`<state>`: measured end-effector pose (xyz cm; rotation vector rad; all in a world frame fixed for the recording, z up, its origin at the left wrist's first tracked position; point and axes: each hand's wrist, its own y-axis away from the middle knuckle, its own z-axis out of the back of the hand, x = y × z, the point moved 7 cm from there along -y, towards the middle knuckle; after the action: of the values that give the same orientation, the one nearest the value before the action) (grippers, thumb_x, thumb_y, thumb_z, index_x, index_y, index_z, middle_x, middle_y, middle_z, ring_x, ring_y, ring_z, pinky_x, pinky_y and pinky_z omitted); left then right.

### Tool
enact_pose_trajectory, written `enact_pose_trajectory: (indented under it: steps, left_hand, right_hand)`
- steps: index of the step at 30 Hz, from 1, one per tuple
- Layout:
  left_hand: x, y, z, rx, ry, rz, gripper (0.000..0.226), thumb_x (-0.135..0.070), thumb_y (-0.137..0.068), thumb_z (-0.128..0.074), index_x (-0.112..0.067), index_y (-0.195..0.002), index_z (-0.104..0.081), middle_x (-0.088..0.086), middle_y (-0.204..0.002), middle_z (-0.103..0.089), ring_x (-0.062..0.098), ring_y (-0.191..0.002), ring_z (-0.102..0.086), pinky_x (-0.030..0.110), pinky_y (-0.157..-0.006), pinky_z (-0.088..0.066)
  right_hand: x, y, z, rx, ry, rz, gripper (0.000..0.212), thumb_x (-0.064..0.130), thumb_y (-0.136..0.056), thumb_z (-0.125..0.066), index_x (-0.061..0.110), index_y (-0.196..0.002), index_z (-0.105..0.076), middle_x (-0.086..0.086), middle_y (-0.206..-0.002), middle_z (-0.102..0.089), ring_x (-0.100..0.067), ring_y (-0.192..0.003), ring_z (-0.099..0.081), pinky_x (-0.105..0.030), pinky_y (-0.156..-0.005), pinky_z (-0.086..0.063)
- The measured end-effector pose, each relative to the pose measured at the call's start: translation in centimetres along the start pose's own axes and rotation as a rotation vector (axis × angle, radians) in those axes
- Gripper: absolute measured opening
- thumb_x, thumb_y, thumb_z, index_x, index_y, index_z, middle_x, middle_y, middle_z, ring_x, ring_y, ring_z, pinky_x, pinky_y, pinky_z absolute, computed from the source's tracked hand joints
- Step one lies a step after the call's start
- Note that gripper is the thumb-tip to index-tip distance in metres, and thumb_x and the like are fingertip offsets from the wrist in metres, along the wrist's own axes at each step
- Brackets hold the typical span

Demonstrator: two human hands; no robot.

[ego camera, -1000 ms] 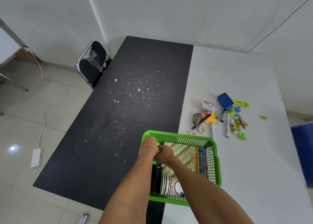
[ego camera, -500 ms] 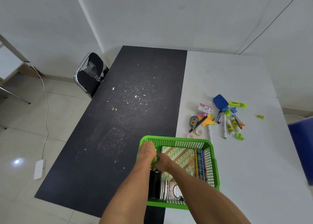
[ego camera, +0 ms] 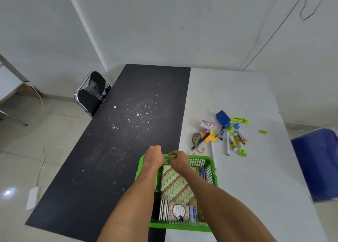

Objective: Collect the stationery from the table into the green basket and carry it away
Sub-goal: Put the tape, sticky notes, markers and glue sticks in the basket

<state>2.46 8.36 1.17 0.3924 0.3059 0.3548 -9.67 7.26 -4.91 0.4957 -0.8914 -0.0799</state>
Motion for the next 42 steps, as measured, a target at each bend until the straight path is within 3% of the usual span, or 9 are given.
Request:
enact_pose_trajectory:
  steps: [7, 11, 16, 21, 24, 26, 31, 36, 42]
  left_hand:
    - [-10.2, -3.6, 2.0, -0.057, 0.124, -0.181, 0.033, -0.007, -0.089, -0.051, -0.009, -0.121, -0.06, 0.018, -0.122, -0.059, 0.037, -0.11, -0.058, 0.041, -0.087, -0.052]
    - [-15.1, -7.3, 0.2, 0.02, 0.135, -0.258, 0.036, -0.007, -0.091, -0.051, -0.007, -0.127, -0.057, 0.019, -0.126, -0.056, 0.036, -0.113, -0.057, 0.04, -0.089, -0.051]
    - [-18.3, -13.1, -2.1, 0.119, 0.189, -0.287, 0.037, -0.003, -0.089, -0.049, -0.006, -0.125, -0.058, 0.016, -0.127, -0.056, 0.033, -0.112, -0.058, 0.037, -0.09, -0.051]
    - [-15.8, -19.5, -2.0, 0.163, 0.241, -0.224, 0.041, -0.002, -0.088, -0.045, -0.007, -0.125, -0.061, 0.014, -0.134, -0.055, 0.029, -0.121, -0.053, 0.03, -0.099, -0.043]
    - [-12.9, -22.8, -2.0, 0.133, 0.256, -0.143, 0.027, -0.002, -0.087, -0.045, -0.006, -0.102, -0.068, 0.008, -0.112, -0.064, 0.02, -0.093, -0.056, 0.027, -0.079, -0.043]
    - [-11.5, -23.4, -2.1, 0.12, 0.237, -0.11, 0.025, 0.0, -0.087, -0.044, -0.011, -0.093, -0.065, 0.002, -0.097, -0.058, 0.014, -0.078, -0.05, 0.024, -0.075, -0.038]
    - [-10.0, -23.1, -2.5, 0.122, 0.248, -0.099, 0.034, 0.0, -0.089, -0.043, -0.007, -0.111, -0.068, 0.008, -0.12, -0.062, 0.025, -0.111, -0.057, 0.026, -0.087, -0.04]
    - [-10.1, -20.6, -1.1, 0.118, 0.259, -0.129, 0.037, -0.002, -0.09, -0.044, -0.01, -0.12, -0.065, 0.009, -0.128, -0.06, 0.027, -0.117, -0.056, 0.032, -0.097, -0.043]
    - [-8.9, -15.5, 2.9, 0.054, 0.277, -0.176, 0.039, -0.004, -0.089, -0.044, -0.011, -0.121, -0.065, 0.009, -0.129, -0.06, 0.027, -0.118, -0.056, 0.033, -0.099, -0.045]
  right_hand:
    - [-1.2, -3.5, 12.7, -0.248, -0.113, -0.059, 0.023, 0.009, -0.082, -0.059, 0.01, -0.101, -0.071, -0.007, -0.099, -0.072, -0.021, -0.08, -0.066, -0.016, -0.071, -0.049]
    - [-4.4, -6.9, 18.3, -0.377, -0.118, -0.187, 0.025, 0.013, -0.084, -0.062, 0.01, -0.107, -0.07, -0.012, -0.105, -0.07, -0.026, -0.102, -0.063, -0.027, -0.086, -0.047]
    - [-8.1, -13.2, 23.0, -0.459, 0.02, -0.302, 0.034, 0.009, -0.088, -0.054, 0.007, -0.121, -0.06, -0.018, -0.12, -0.062, -0.033, -0.114, -0.056, -0.028, -0.091, -0.04]
    - [-10.5, -19.0, 25.4, -0.501, 0.157, -0.338, 0.052, 0.018, -0.089, -0.054, 0.001, -0.136, -0.04, -0.027, -0.133, -0.045, -0.041, -0.125, -0.043, -0.041, -0.101, -0.035]
    - [-12.1, -22.2, 24.9, -0.429, 0.203, -0.372, 0.048, 0.025, -0.092, -0.052, -0.001, -0.131, -0.043, -0.027, -0.132, -0.046, -0.041, -0.123, -0.044, -0.042, -0.101, -0.036]
    - [-12.5, -22.8, 24.2, -0.409, 0.227, -0.359, 0.043, 0.024, -0.092, -0.054, -0.003, -0.124, -0.048, -0.024, -0.127, -0.052, -0.038, -0.119, -0.049, -0.041, -0.095, -0.04]
    - [-12.7, -22.2, 24.1, -0.532, 0.219, -0.352, 0.032, 0.023, -0.093, -0.053, -0.004, -0.111, -0.058, -0.022, -0.117, -0.06, -0.037, -0.112, -0.054, -0.039, -0.087, -0.043]
    - [-11.5, -19.3, 24.2, -0.567, 0.126, -0.384, 0.031, 0.024, -0.093, -0.052, -0.002, -0.101, -0.067, -0.02, -0.105, -0.065, -0.035, -0.103, -0.059, -0.034, -0.077, -0.045]
    - [-7.7, -12.6, 24.3, -0.651, -0.207, -0.347, 0.031, 0.031, -0.088, -0.059, 0.003, -0.094, -0.072, -0.017, -0.091, -0.068, -0.03, -0.089, -0.06, -0.032, -0.079, -0.046]
